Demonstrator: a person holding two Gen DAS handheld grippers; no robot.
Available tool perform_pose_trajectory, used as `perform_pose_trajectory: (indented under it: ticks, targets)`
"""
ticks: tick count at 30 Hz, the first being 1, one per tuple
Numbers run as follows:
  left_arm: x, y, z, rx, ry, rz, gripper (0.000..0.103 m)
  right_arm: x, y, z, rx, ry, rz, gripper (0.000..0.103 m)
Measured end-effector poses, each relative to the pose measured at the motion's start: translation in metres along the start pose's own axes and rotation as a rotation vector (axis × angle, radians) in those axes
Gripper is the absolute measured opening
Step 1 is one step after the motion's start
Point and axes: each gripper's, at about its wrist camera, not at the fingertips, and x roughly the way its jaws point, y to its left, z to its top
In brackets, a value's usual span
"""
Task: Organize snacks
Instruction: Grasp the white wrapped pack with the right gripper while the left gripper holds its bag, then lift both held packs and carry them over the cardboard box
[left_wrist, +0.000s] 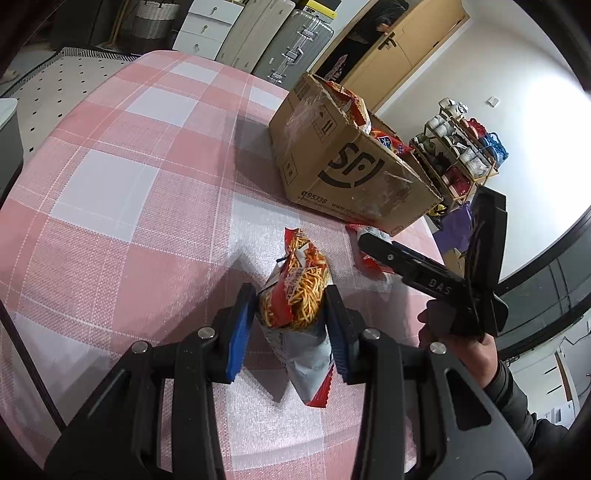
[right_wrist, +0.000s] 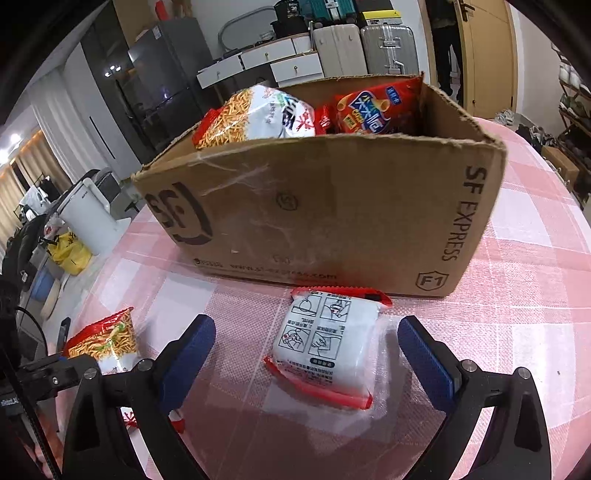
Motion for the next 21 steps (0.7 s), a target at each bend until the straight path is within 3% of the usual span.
perform_pose_trajectory:
  ticks: [2, 6, 8, 10, 21]
  targets:
    - [-0.001, 0.000, 0.000, -0.003, 0.000, 0.002, 0.034, 0.004, 0.003, -0.001, -0.017, 0.013, -0.015, 0.084]
    - [-0.003, -0.002, -0.001, -0.002, -0.002, 0.005, 0.034, 0.008, 0.008, -0.001, -0.071, 0.008, -0.063, 0.072]
    - [-0.005, -0.003, -0.001, -0.002, -0.002, 0.006, 0.032, 0.008, 0.009, -0.003, -0.082, -0.001, -0.080, 0.056]
    - [-0.006, -0.003, -0.002, -0.001, -0.003, 0.005, 0.029, 0.008, 0.007, -0.001, -0.077, -0.005, -0.085, 0.050]
    - [-0.006, -0.003, -0.004, -0.006, 0.009, -0.002, 0.027, -0.001, -0.002, -0.006, -0.054, -0.024, -0.038, 0.044]
